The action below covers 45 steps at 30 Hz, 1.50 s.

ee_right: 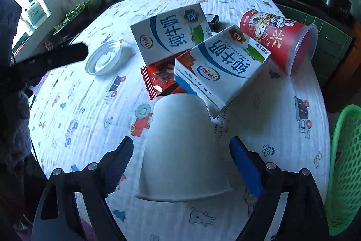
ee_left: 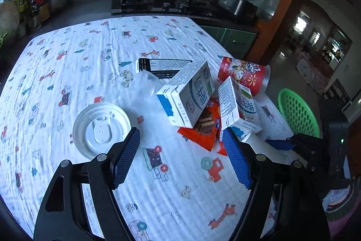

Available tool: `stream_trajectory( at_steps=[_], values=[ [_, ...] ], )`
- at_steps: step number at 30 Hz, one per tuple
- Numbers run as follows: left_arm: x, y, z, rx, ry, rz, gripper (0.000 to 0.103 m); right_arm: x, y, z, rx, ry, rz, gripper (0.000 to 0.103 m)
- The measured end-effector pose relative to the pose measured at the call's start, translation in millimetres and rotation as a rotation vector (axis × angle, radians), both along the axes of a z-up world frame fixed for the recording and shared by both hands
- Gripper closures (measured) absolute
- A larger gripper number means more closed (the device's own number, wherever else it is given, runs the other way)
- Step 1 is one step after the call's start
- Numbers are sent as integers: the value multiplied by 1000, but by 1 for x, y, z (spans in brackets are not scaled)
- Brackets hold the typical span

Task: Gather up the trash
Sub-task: 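Grasp the white paper cup with the right gripper while the left grasps a milk carton, then drop the paper cup into the green basket while the left carries the carton over it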

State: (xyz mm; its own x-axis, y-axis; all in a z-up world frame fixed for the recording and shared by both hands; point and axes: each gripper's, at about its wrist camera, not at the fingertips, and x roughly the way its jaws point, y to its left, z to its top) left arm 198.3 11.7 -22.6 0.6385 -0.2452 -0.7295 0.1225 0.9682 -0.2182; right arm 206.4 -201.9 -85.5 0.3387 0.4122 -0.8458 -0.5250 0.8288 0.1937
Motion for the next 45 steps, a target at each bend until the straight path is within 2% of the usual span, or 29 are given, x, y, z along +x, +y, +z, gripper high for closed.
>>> stream_trajectory(
  at_steps=[4, 8, 14, 19, 29, 34, 41, 45],
  values=[
    [25, -8, 2, 30, -9, -38, 28, -2, 1, -7, -39, 1, 9, 33],
    [50, -20, 1, 68, -13, -92, 28, -6, -2, -6, -33, -6, 14, 36],
    [86, -29, -2, 63, 10, -152, 28, -15, -18, 4, 8, -11, -7, 36],
    [112, -33, -14, 56, 72, -179, 28, -26, -36, 13, 42, -20, -42, 36],
    [135, -39, -32, 77, 144, -232, 29, -35, -64, 28, 76, -44, -108, 36],
    [136, -45, -39, 99, 162, -265, 40, -35, -76, 27, 76, -46, -142, 36],
    [120, -52, -26, 164, 82, -261, 57, -35, -92, 27, 102, -50, -197, 36],
    [106, -52, -13, 179, 41, -254, 59, -36, -104, 28, 119, -56, -230, 36]
  ],
)
